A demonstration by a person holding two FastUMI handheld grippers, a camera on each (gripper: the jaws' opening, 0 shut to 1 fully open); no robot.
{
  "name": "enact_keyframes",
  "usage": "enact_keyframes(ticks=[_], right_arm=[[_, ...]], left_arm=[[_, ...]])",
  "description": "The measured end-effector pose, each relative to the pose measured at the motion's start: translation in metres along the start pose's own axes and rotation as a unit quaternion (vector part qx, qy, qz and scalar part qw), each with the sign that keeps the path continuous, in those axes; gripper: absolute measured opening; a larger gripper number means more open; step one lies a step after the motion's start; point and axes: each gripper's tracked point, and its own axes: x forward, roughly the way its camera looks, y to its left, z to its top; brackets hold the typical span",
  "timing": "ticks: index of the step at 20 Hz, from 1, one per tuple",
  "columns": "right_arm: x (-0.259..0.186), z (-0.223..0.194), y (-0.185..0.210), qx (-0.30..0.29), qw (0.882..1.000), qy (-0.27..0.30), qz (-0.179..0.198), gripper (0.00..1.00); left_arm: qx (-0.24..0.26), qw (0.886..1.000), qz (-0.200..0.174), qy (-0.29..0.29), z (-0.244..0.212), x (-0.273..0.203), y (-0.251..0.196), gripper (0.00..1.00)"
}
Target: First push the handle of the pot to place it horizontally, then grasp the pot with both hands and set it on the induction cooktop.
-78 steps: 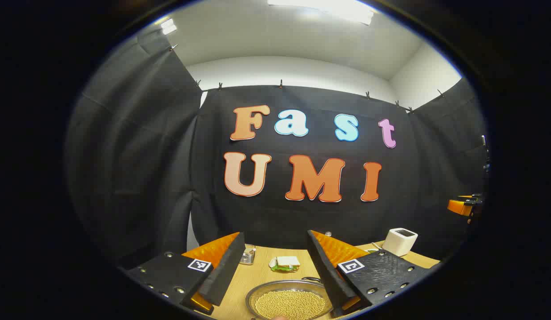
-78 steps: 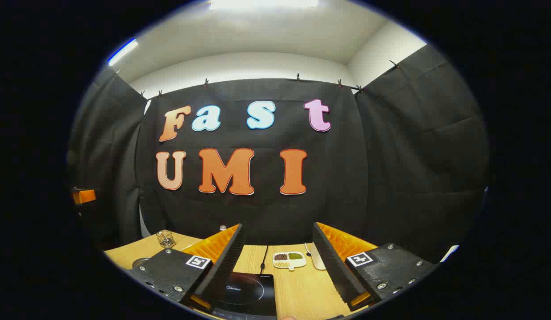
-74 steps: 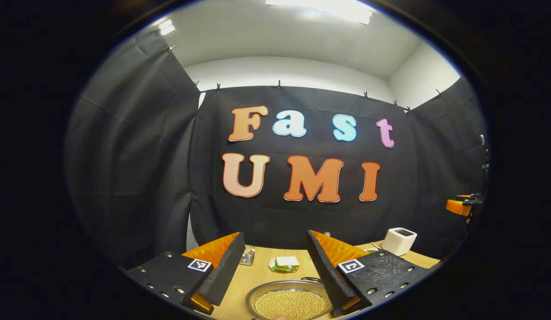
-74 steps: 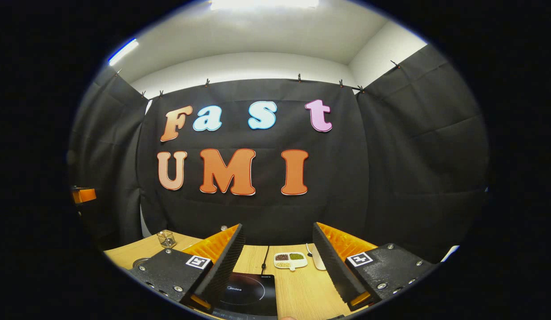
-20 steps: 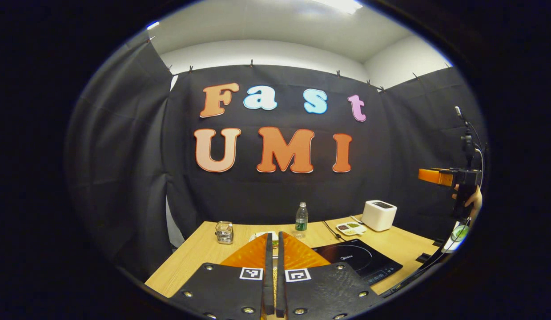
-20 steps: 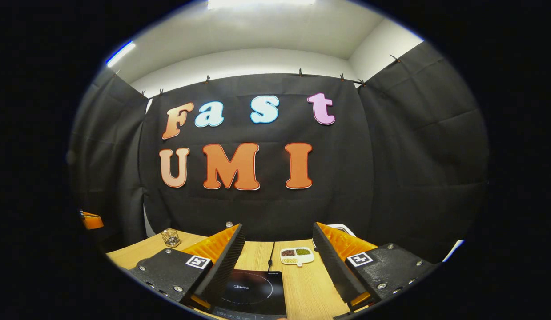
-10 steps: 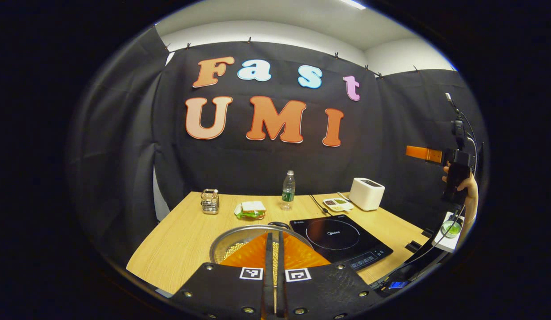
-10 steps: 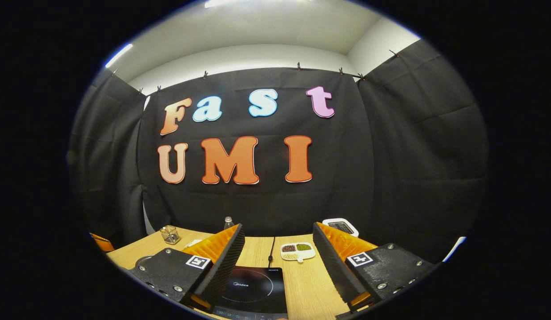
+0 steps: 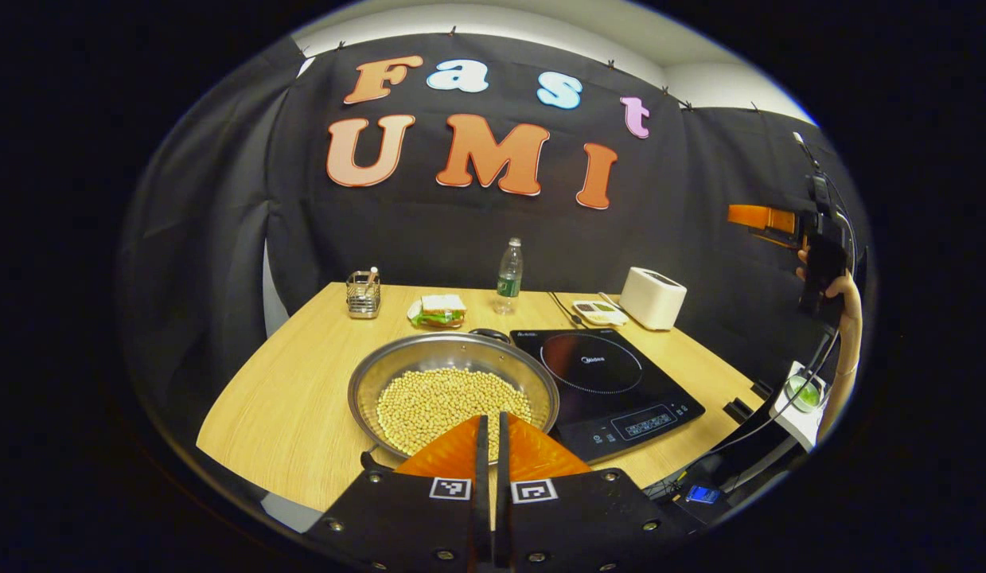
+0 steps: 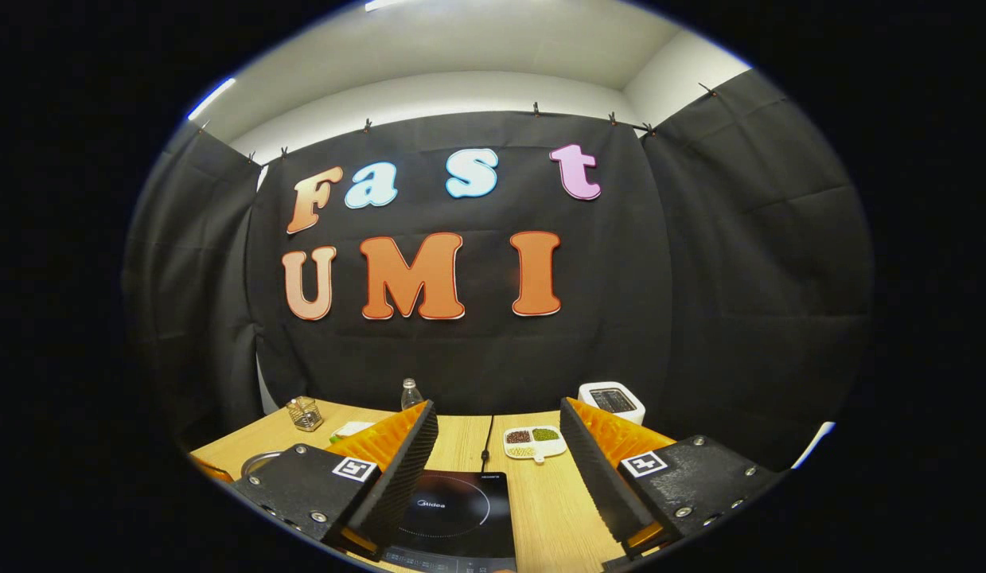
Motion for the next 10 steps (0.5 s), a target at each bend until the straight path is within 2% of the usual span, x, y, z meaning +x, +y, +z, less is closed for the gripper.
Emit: enact_keyframes(ticks=[9,10], right_arm=[[0.007,-0.01,0.002,0.002,1.0,0.009,0.001,0.96],[0.007,-0.01,0.002,0.003,1.0,0.01,0.002,1.0]], left_arm=[[-0.033,0.995,-0.014,0.094,-0.074,0.011,-0.013,0.03],[-0.034,0.994,-0.014,0.101,-0.08,0.013,-0.013,0.03]])
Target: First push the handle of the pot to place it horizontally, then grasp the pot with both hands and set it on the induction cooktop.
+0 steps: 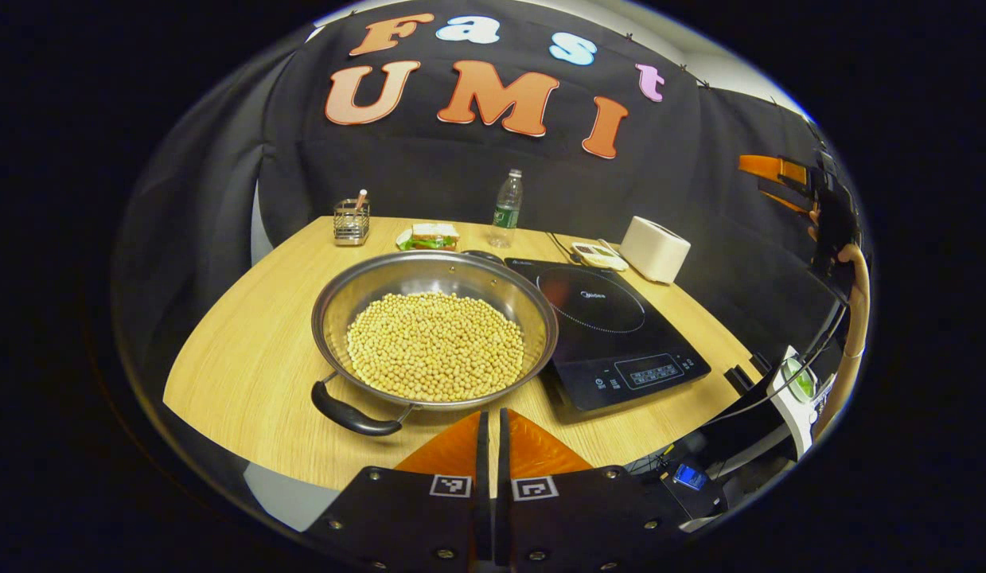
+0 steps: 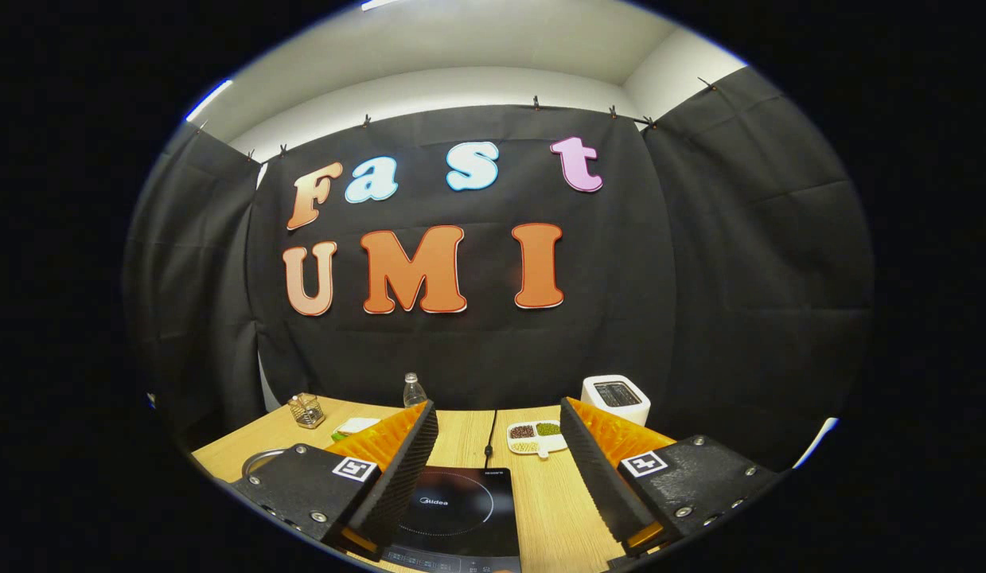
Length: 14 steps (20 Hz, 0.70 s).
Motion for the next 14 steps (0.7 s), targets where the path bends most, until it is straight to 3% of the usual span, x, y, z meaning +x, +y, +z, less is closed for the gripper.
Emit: enact_keyframes(ticks=[4,5,6,8,14], right_arm=[[0.0,-0.004,0.003,0.003,1.0,0.005,0.006,0.96],[0.0,-0.006,0.005,0.008,1.0,0.01,0.011,1.0],[-0.002,-0.007,0.007,0.014,1.0,0.014,0.017,0.96],[-0.004,-0.007,0.008,0.018,1.0,0.017,0.02,1.0],[0.001,-0.003,0.003,-0.003,1.0,0.009,0.004,0.96]], left_arm=[[-0.008,1.0,0.014,0.023,-0.014,0.012,0.015,0.04],[-0.012,0.999,0.019,0.028,-0.018,0.015,0.02,0.04],[-0.016,0.999,0.024,0.033,-0.02,0.018,0.025,0.04],[-0.022,0.999,0.032,0.038,-0.021,0.023,0.034,0.04],[-0.051,0.997,0.05,0.042,-0.022,0.027,0.06,0.04]])
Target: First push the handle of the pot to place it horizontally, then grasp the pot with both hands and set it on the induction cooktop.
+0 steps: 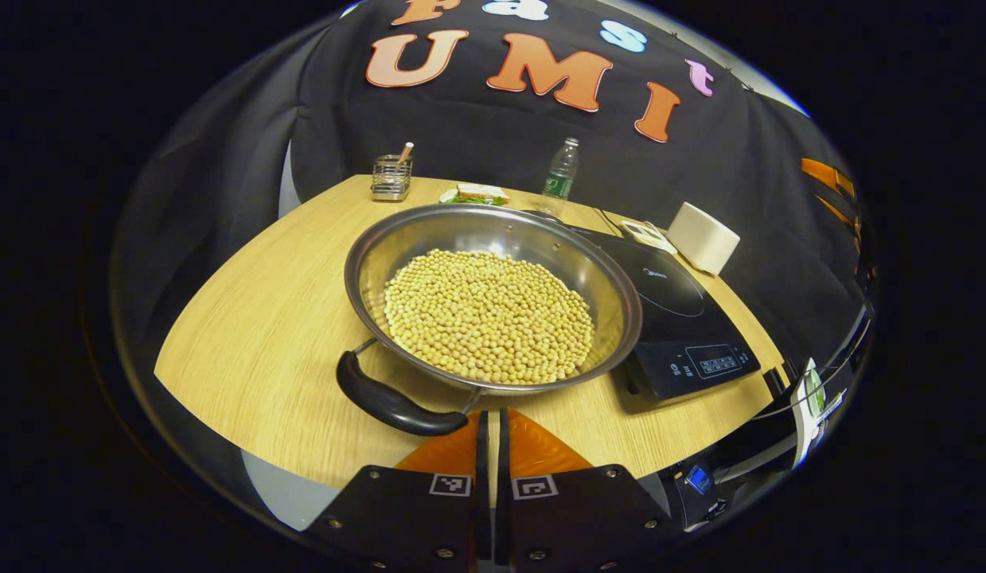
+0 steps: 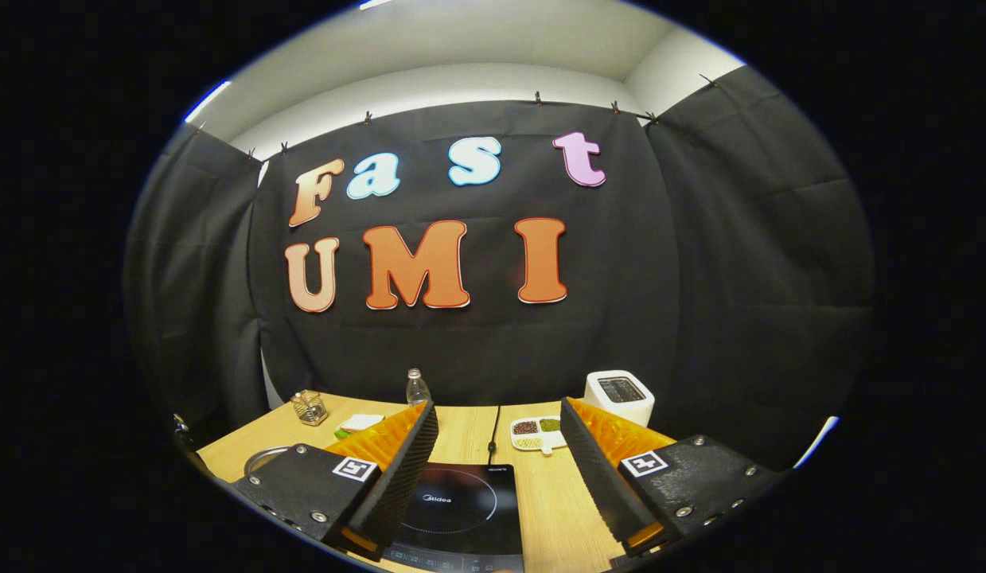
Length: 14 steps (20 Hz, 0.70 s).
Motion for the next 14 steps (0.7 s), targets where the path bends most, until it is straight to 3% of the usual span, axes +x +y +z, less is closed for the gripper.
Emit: enact_keyframes(ticks=[12,14], right_arm=[[0.01,-0.003,0.019,-0.008,1.0,0.004,0.009,1.0],[0.013,-0.003,0.017,-0.009,1.0,0.003,0.004,0.96]], left_arm=[[-0.017,0.999,0.034,-0.012,0.014,0.008,0.044,0.04],[-0.015,0.999,0.043,-0.016,0.016,0.008,0.054,0.04]])
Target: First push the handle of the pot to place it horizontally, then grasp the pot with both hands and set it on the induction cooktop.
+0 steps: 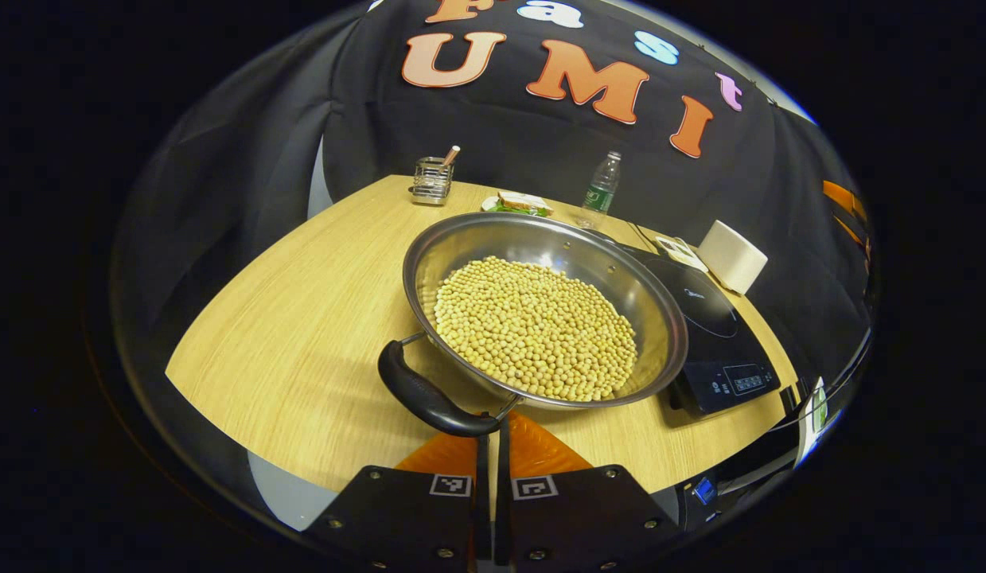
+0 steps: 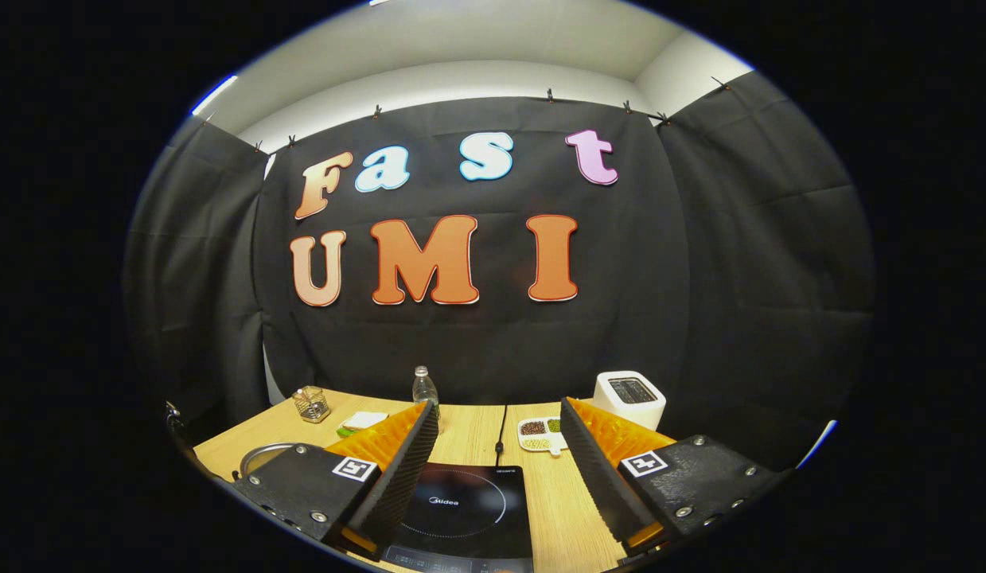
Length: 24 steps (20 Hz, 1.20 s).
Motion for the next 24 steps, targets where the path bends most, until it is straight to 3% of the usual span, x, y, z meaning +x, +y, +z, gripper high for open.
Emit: enact_keyframes(ticks=[3,10,12,24], right_arm=[[0.003,-0.002,0.001,0.0,1.0,0.003,-0.004,1.0],[0.011,-0.006,0.005,-0.005,1.0,0.004,-0.011,0.96],[0.014,-0.009,0.006,-0.006,1.0,0.007,-0.013,1.0],[0.028,-0.021,0.028,-0.007,1.0,0.022,-0.015,0.96]], left_arm=[[-0.001,1.0,0.013,-0.01,0.009,0.006,0.017,0.04],[0.01,0.999,0.031,-0.032,0.025,0.02,0.045,0.03],[0.014,0.999,0.033,-0.036,0.028,0.024,0.052,0.04],[0.03,0.998,0.03,-0.046,0.048,0.043,0.08,0.04]])
